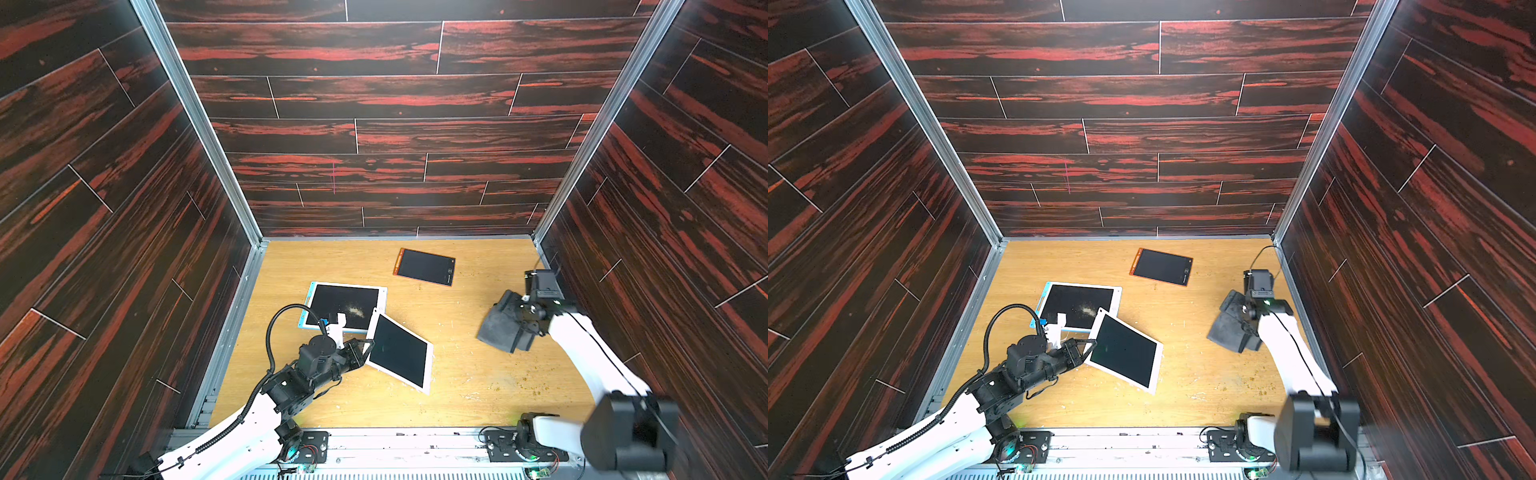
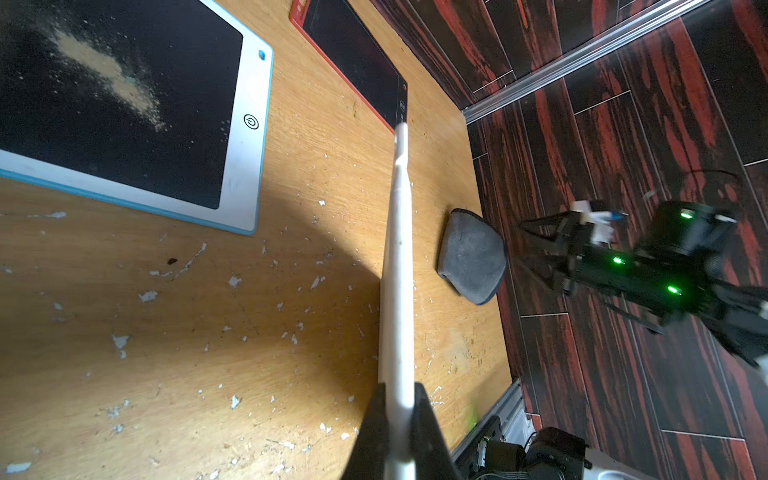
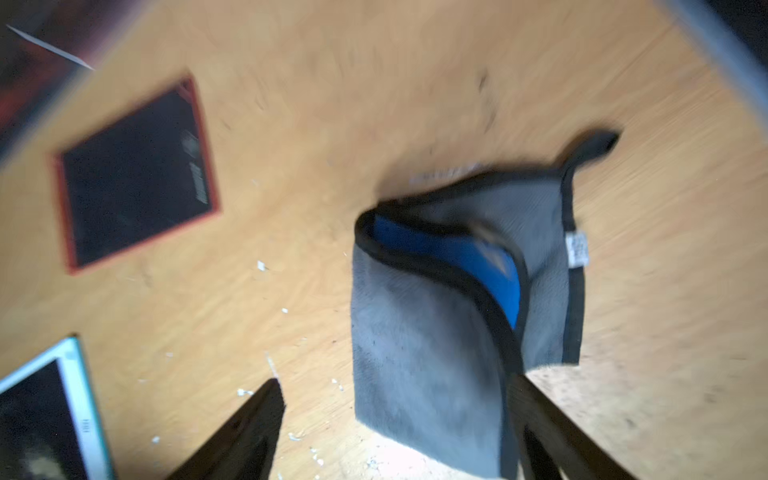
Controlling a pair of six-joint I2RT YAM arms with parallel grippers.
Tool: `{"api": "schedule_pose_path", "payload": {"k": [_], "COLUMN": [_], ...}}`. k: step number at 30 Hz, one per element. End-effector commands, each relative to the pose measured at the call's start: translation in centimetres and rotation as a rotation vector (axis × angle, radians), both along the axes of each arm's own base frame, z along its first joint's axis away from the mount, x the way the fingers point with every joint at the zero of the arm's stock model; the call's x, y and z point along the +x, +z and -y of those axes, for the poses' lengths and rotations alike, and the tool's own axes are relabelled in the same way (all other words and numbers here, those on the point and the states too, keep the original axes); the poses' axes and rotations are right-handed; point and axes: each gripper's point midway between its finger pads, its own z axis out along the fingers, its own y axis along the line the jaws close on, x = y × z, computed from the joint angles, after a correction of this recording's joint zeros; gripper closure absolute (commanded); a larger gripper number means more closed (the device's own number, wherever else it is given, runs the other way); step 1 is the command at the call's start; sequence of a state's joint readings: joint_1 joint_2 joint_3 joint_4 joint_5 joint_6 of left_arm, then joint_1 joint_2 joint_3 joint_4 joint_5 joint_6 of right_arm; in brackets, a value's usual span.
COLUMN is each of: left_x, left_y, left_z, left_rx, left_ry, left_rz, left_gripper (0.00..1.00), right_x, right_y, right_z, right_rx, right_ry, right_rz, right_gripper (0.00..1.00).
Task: Wipe the drawing tablet
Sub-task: Place the cleaning item at the center of the board.
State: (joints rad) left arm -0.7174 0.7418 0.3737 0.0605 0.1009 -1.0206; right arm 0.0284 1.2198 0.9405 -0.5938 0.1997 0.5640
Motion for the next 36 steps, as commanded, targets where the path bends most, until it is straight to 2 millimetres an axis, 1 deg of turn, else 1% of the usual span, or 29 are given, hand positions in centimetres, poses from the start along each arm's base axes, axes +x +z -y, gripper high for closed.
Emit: {"api": "schedule_pose_path", "payload": {"k": [1, 2, 4, 6, 7, 9, 11, 12, 13, 14, 16, 17, 18, 21, 22, 23, 24, 25, 26, 27, 32, 34, 36], "left_x": [0.8, 0.9, 1.0, 1.2, 1.2, 1.2, 1.2, 1.1, 1.0, 0.9, 0.5, 0.1, -0.1, -0.5, -0.6, -0.6, -0.7, -0.7, -0.6, -0.6, -0.6, -0.5, -0.5], "left_y": [0.5, 0.5, 0.8, 1.2, 1.5, 2.4, 3.6, 4.3, 5.0, 5.8, 7.3, 8.2, 8.8, 9.9, 10.2, 10.5, 10.6, 10.9, 11.0, 11.1, 12.2, 12.3, 12.5], "left_z": [0.0, 0.2, 0.4, 0.5, 0.6, 0.6, 0.4, 0.3, 0.1, -0.1, -0.5, -0.8, -1.1, -1.9, -2.1, -2.3, -2.4, -2.6, -2.7, -2.9, -2.8, -2.6, -2.5], "left_rx": [-0.013, -0.022, -0.04, -0.058, -0.072, -0.108, -0.146, -0.17, -0.192, -0.22, -0.273, -0.309, -0.332, -0.395, -0.419, -0.443, -0.462, -0.483, -0.498, -0.511, -0.577, -0.588, -0.598], "left_ry": [0.023, 0.018, 0.016, 0.024, 0.021, 0.018, 0.019, 0.021, 0.021, 0.019, 0.004, -0.004, -0.007, -0.005, -0.009, -0.011, -0.011, -0.009, -0.005, -0.003, -0.02, -0.028, -0.033], "left_rz": [0.037, 0.038, 0.047, 0.057, 0.066, 0.099, 0.146, 0.178, 0.211, 0.248, 0.32, 0.365, 0.396, 0.446, 0.458, 0.466, 0.469, 0.477, 0.479, 0.481, 0.481, 0.47, 0.465], "left_gripper": [1.0, 1.0, 1.0, 1.0, 1.0, 1.0, 1.0, 1.0, 1.0, 1.0, 1.0, 1.0, 1.0, 1.0, 1.0, 1.0, 1.0, 1.0, 1.0, 1.0, 1.0, 1.0, 1.0], "right_x": [-1.8, -2.1, -2.4, -3.1, -3.4, -3.9, -5.2, -5.9, -6.4, -6.7, -7.1, -7.4, -7.6, -9.1, -9.6, -10.0, -10.2, -10.5, -10.7, -10.8, -11.2, -11.2, -11.4], "right_y": [0.9, 1.3, 1.6, 1.9, 2.0, 2.7, 2.7, 2.5, 2.3, 1.5, 0.0, -0.4, -0.3, 1.2, 2.1, 3.1, 3.4, 3.4, 3.3, 3.2, 2.8, 2.3, 2.3], "right_z": [1.1, 0.6, -1.2, -2.3, -3.3, -6.8, -10.7, -12.3, -13.3, -13.9, -14.5, -14.9, -15.3, -17.0, -17.4, -17.6, -17.7, -17.8, -18.0, -18.1, -18.5, -19.3, -20.1], "right_rx": [-0.063, -0.04, 0.035, 0.088, 0.124, 0.265, 0.468, 0.566, 0.64, 0.693, 0.741, 0.775, 0.816, 1.019, 1.077, 1.101, 1.121, 1.141, 1.153, 1.165, 1.228, 1.241, 1.24], "right_ry": [-0.021, 0.001, 0.071, 0.112, 0.161, 0.323, 0.475, 0.539, 0.579, 0.6, 0.613, 0.633, 0.656, 0.771, 0.817, 0.863, 0.882, 0.895, 0.912, 0.921, 0.935, 0.944, 0.973], "right_rz": [0.003, 0.02, 0.057, 0.098, 0.126, 0.221, 0.258, 0.26, 0.25, 0.228, 0.183, 0.172, 0.172, 0.214, 0.25, 0.306, 0.32, 0.316, 0.315, 0.311, 0.304, 0.273, 0.274], "right_gripper": [0.14, 0.15, 0.16, 0.16, 0.18, 0.2, 0.22, 0.24, 0.26, 0.27, 0.3, 0.31, 0.31, 0.32, 0.32, 0.32, 0.33, 0.34, 0.38, 0.39, 0.41, 0.44, 0.44]}}
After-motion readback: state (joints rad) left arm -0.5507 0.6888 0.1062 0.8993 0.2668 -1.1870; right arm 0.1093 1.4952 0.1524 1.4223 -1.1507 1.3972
